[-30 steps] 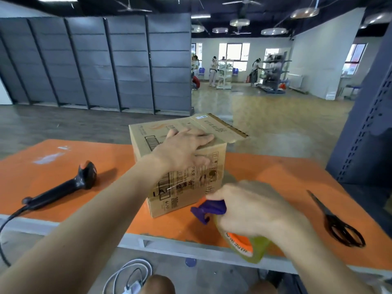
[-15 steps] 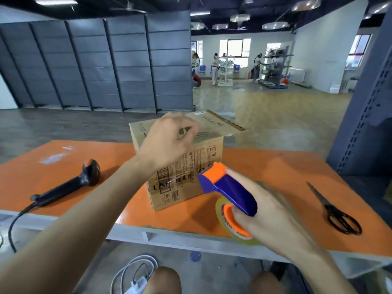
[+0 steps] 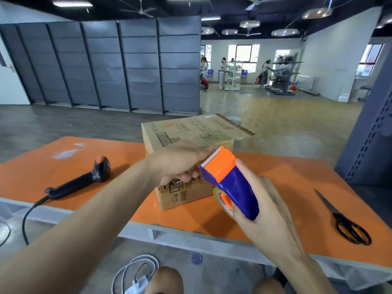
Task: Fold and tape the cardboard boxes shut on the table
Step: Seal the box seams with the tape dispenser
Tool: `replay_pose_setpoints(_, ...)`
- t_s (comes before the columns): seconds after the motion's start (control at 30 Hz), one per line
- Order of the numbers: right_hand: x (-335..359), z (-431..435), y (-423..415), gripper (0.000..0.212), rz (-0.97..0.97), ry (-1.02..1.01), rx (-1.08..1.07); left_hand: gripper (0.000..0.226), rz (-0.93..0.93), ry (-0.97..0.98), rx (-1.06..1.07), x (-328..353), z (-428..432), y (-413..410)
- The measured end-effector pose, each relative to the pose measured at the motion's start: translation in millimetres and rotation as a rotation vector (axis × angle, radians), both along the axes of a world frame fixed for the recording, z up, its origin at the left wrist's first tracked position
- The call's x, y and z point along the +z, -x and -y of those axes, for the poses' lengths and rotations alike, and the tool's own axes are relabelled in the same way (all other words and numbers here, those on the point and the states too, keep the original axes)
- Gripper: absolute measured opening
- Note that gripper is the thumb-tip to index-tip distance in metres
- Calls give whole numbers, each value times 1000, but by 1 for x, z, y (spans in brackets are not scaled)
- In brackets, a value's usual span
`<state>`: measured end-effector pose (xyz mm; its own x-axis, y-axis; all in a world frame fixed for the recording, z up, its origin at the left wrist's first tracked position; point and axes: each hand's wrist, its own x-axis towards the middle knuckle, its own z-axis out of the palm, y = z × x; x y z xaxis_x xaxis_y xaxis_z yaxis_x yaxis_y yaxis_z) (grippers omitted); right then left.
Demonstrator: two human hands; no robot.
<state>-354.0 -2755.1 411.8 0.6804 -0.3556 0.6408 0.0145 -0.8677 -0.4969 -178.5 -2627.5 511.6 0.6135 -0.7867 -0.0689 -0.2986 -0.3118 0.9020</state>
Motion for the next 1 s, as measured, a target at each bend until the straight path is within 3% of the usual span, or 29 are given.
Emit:
replay_pose_setpoints(0.13, -3, 4, 4, 95, -43, 45, -8, 14, -15, 63, 11, -2, -2, -2)
replay_pose_setpoints(0.3, -4, -6, 7, 75, 1, 25, -8, 17, 130, 60, 30, -2, -4, -2)
replay_pose_setpoints(0.5, 5, -30, -3, 75, 32, 25, -55, 16, 446, -19, 97, 21, 1, -7)
replay_pose_setpoints(0.7, 12, -36, -1, 96, 40, 65, -126, 22, 407, -99, -15, 43, 5, -19)
replay_pose_setpoints(1.0, 18, -38, -4, 94, -20, 30, -265, 16, 520, -119, -57, 40, 27, -34)
